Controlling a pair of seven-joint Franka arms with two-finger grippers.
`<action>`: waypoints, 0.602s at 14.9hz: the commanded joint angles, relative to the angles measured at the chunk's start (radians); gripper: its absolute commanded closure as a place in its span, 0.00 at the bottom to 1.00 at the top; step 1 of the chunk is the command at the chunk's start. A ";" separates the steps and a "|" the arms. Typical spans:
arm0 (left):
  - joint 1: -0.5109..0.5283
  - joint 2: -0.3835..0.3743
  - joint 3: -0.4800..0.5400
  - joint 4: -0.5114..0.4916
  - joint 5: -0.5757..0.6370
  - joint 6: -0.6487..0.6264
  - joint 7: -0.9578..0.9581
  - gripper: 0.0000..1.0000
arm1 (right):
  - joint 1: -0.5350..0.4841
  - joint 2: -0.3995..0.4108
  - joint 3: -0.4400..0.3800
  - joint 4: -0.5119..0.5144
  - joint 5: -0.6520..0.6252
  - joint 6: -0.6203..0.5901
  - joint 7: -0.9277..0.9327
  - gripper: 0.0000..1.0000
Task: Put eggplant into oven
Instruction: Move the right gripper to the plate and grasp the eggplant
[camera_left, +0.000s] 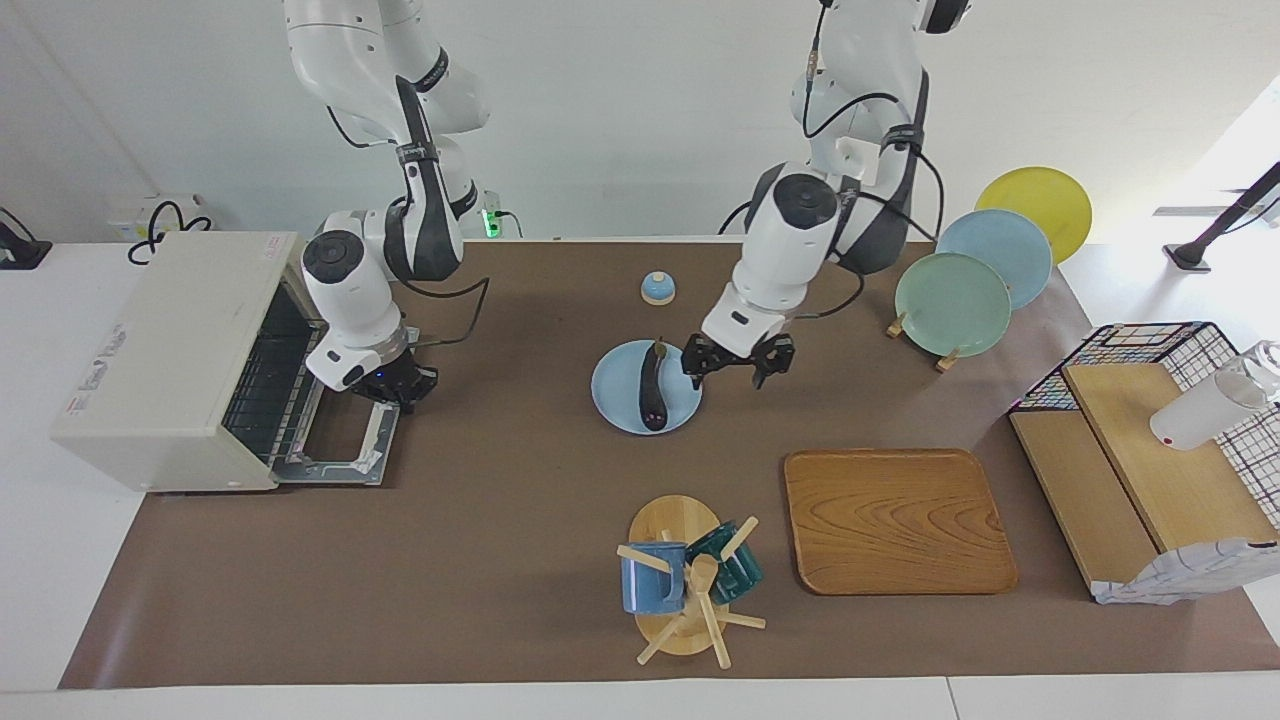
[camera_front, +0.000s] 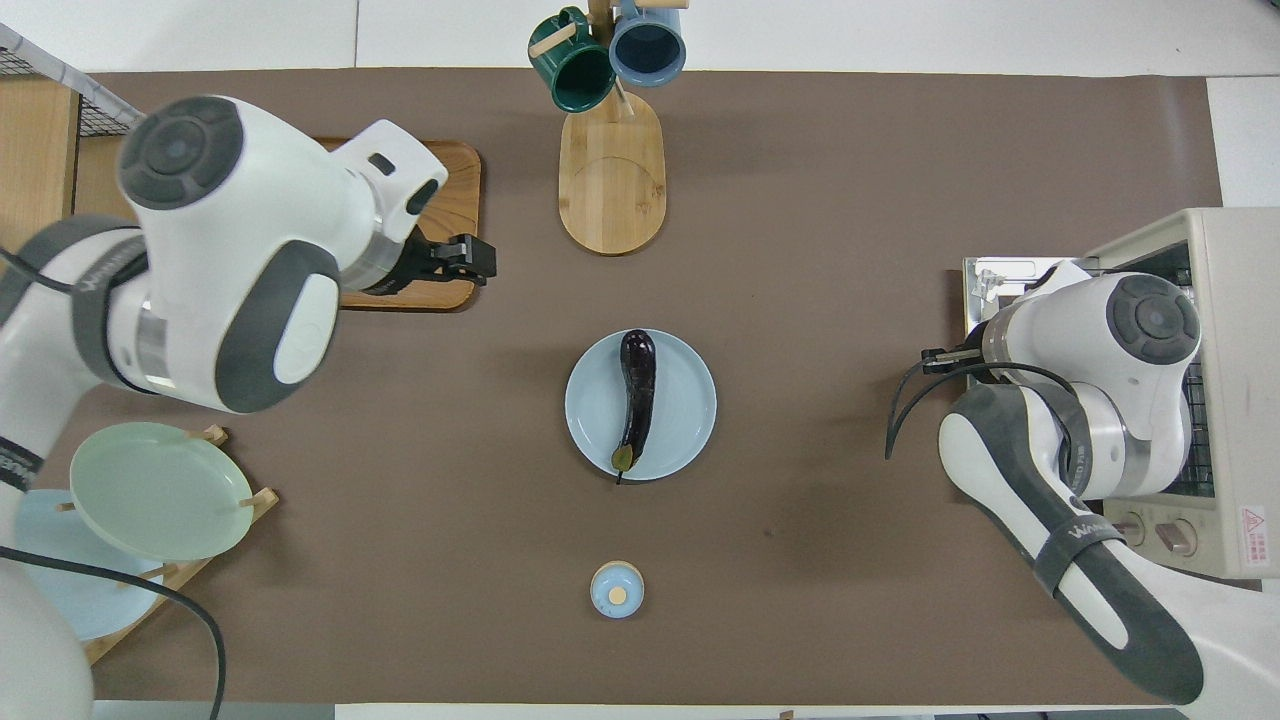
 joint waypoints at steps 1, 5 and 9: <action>0.069 0.001 -0.006 0.072 0.001 -0.092 0.069 0.00 | 0.160 0.022 -0.004 0.064 0.047 -0.013 0.145 1.00; 0.139 -0.045 -0.007 0.100 0.048 -0.177 0.114 0.00 | 0.376 0.054 -0.004 0.211 0.044 -0.096 0.455 0.50; 0.176 -0.109 -0.007 0.091 0.050 -0.277 0.157 0.00 | 0.599 0.263 -0.003 0.603 -0.027 -0.339 0.735 0.39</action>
